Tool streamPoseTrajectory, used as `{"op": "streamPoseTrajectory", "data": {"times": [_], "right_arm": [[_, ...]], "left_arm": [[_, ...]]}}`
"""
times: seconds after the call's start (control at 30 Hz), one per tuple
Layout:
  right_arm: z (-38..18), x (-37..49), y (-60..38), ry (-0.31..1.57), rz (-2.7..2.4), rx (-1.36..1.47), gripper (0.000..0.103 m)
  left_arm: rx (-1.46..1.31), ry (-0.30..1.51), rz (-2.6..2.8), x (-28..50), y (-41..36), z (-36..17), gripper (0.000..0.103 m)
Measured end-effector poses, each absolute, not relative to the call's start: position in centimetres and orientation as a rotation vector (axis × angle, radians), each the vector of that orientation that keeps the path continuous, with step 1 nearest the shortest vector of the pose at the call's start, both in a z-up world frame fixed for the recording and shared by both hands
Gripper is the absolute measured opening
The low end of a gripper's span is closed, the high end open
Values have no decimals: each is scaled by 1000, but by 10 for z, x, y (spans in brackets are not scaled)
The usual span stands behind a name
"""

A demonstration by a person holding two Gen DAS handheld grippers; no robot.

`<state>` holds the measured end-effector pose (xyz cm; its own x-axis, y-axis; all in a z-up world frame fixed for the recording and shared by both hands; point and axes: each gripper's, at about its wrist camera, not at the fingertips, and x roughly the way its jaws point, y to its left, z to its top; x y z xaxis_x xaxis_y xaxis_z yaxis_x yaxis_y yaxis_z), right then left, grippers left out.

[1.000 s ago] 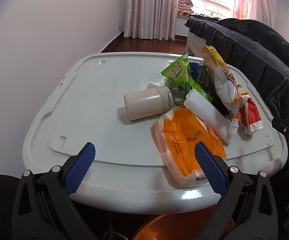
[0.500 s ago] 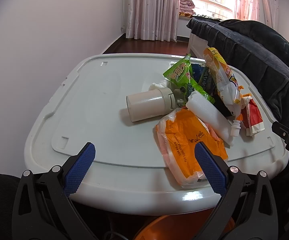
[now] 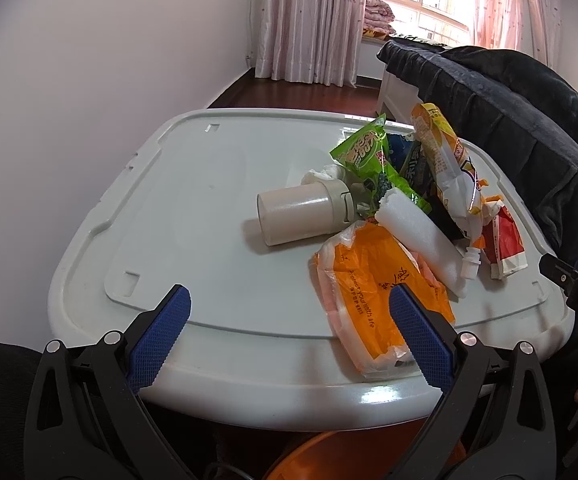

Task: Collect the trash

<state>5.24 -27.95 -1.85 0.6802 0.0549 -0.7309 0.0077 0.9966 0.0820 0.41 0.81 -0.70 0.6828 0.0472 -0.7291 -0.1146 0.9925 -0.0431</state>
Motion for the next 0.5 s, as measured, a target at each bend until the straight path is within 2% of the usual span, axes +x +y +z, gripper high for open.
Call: {"op": "streamPoseTrajectory", "data": {"times": [0.5], "right_arm": [[-19,50,-279,815,18,67,98]], "left_arm": [[-71,811,88,2,4,-7,97]]}}
